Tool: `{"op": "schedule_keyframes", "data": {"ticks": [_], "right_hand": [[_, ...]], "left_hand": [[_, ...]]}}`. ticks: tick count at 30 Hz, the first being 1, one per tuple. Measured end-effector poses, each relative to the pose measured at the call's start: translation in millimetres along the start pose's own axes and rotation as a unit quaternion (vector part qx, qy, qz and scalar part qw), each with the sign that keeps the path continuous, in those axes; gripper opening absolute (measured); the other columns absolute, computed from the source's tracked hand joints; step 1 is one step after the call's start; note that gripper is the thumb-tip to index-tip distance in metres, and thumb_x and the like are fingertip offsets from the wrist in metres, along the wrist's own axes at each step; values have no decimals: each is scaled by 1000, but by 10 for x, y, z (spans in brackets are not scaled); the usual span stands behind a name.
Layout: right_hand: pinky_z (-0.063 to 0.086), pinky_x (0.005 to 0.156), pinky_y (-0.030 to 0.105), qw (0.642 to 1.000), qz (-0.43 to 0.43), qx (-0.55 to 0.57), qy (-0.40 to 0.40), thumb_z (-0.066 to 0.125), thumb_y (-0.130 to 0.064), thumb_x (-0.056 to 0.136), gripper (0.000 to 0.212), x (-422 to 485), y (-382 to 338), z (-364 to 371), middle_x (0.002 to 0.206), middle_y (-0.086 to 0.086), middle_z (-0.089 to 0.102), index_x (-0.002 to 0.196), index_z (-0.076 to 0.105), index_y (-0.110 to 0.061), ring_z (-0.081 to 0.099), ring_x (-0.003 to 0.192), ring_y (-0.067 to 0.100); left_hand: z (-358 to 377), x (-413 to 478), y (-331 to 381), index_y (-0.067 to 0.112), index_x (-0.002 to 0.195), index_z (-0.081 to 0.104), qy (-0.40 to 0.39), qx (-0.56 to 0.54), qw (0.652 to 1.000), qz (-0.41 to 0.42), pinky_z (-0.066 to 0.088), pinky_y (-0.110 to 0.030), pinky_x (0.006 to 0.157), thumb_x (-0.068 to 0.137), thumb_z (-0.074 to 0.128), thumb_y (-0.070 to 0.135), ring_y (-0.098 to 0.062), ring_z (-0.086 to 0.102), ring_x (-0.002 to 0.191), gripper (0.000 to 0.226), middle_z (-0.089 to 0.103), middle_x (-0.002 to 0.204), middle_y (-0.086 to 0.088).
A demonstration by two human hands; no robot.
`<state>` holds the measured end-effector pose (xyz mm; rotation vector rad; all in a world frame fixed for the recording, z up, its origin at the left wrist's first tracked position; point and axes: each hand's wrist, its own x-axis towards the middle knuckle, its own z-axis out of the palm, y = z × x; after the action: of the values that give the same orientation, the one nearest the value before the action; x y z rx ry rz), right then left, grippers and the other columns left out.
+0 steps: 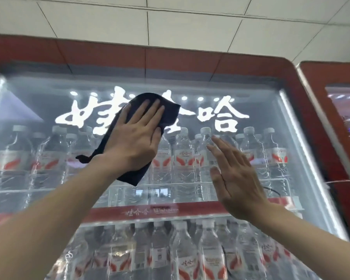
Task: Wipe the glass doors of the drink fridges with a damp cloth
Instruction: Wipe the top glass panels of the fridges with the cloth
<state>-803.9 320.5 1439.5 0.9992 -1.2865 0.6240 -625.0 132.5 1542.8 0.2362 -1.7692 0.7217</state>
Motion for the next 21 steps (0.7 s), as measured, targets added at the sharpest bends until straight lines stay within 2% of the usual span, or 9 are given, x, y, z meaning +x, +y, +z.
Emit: {"op": "schedule_keyframes", "data": {"ticks": [2,6,10,13,15,18,21], "right_hand": [[11,127,28,1000,-6,8,1,26,-38,106,56,6,12,18,167,2,31,154,39,-14,17,154,7],[19,127,37,999,-9,32,10,25,-38,105,57,13,20,20,167,3,33,154,40,-12,22,156,13],[26,125,37,998,-22,57,12,28,-34,106,56,10,75,-122,162,8,40,151,45,-7,33,151,18],[25,121,34,999,-28,4,25,29,-32,106,53,-10,379,-307,157,12,47,147,49,-6,41,145,24],[21,120,29,999,-21,-15,24,28,-32,105,54,-43,623,-376,157,12,47,147,50,-6,42,145,25],[9,126,21,999,-30,-15,17,29,-29,105,55,-122,774,-326,162,9,40,153,45,-6,29,151,15],[5,126,18,999,-32,-5,27,29,-30,106,55,-131,790,-273,163,8,38,154,43,-7,22,151,8]], "left_hand": [[31,-27,87,30,161,-8,-1,-2,1000,-16,-13,-43,126,99,0,49,-4,-18,153,65,-16,166,15],[82,-356,369,26,161,-5,5,-7,1000,-10,-12,-43,125,100,2,47,-8,-15,155,65,-11,168,10],[213,-893,794,19,163,11,-17,10,994,110,5,-50,126,107,12,44,-17,2,158,61,8,170,2],[185,-771,650,25,163,5,-45,14,983,175,3,-47,127,107,9,46,-13,-3,158,61,3,170,7],[137,-426,575,29,162,-2,-26,11,989,144,-1,-44,128,104,3,48,-10,-8,157,61,-2,170,9],[104,-15,663,31,158,-11,-17,11,999,40,-8,-43,127,98,-2,50,-7,-14,155,63,-10,168,12],[153,-38,863,28,160,-9,-5,-6,1000,-6,-11,-44,126,99,-1,48,-8,-15,155,64,-14,166,12]]}}
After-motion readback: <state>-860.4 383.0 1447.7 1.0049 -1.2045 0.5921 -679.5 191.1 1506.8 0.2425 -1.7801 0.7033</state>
